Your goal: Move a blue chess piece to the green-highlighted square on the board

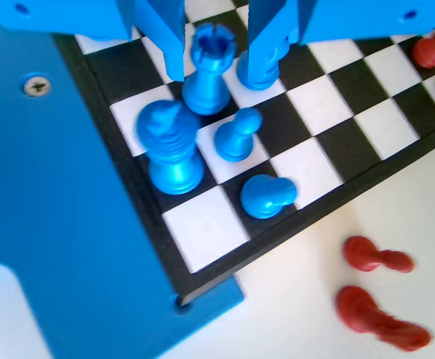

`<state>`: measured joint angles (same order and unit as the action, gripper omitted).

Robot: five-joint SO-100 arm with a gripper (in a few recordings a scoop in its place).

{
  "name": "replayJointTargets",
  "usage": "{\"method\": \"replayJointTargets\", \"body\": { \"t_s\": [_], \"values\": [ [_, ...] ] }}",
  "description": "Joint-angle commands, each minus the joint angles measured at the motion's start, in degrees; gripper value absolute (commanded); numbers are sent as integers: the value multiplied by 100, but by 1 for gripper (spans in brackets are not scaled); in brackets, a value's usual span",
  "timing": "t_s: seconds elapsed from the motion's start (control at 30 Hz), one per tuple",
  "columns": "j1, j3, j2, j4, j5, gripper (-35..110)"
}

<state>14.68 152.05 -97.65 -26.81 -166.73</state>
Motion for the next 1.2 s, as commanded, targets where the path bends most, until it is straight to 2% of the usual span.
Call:
{"method": "replayJointTargets", "body": {
  "t_s": [0.0, 0.37, 0.67, 1.17],
  "values": [
    [70, -9, -360, -211, -97, 14],
    [88, -202, -448, -536, -97, 13],
    [97, -940, -510, -1441, -9, 13],
    [26, -2821, -853, -4421, 114, 12]
  ]
}}
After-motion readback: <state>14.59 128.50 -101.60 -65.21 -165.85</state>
